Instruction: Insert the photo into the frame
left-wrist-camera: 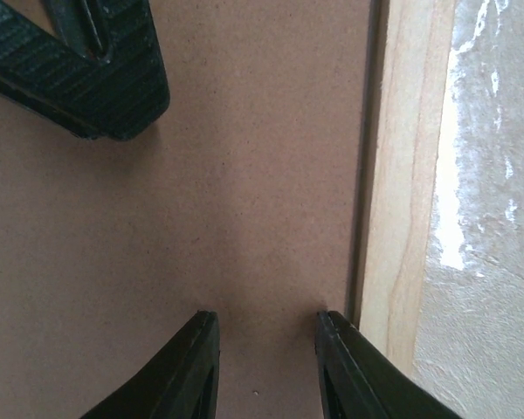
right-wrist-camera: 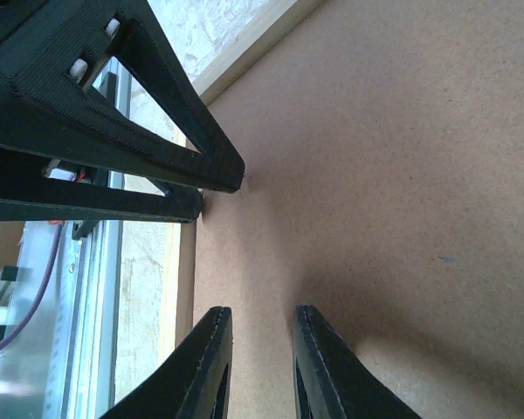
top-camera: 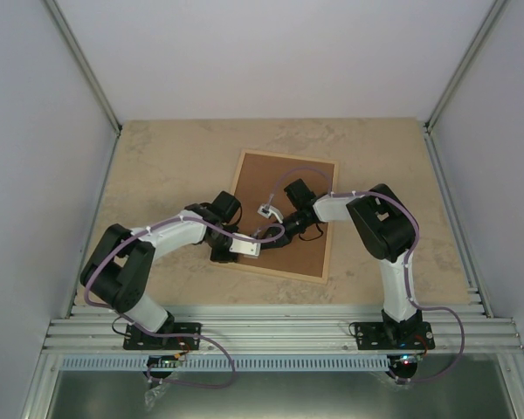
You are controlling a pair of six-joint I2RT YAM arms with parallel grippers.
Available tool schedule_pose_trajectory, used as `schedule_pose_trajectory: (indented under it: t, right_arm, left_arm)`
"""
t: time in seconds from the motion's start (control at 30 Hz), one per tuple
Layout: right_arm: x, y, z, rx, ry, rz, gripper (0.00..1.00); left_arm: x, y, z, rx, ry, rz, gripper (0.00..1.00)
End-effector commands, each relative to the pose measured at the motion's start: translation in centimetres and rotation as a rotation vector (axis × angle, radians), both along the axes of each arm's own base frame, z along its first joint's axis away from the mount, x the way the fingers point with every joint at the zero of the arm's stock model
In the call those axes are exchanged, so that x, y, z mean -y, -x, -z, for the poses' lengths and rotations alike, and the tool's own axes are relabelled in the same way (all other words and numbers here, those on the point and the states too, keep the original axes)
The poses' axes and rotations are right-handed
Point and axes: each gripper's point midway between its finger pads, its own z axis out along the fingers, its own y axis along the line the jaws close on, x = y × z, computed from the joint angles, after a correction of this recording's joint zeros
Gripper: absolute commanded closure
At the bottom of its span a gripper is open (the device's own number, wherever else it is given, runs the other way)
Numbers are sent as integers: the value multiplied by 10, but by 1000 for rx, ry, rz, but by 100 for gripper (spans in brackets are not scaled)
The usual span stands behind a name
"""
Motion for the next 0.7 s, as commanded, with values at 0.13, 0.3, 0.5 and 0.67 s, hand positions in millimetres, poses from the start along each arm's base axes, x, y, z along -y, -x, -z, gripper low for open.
schedule_pose_trajectory:
  t: [0.13, 0.3, 0.5, 0.67]
  right_arm:
    - [34, 12, 53, -79, 216, 51, 77]
    - [36, 12, 52, -80, 216, 55, 77]
    - [37, 13, 51, -78, 215, 52, 77]
    - [38, 15, 51, -77, 215, 49, 77]
  left_arm:
    - [-12, 12, 20, 17, -84, 25, 67]
    - [-18, 14, 29, 75, -126, 32, 67]
    - [-19, 1, 27, 126, -142, -41, 68]
    - [-2, -5, -2, 70, -18, -125, 67]
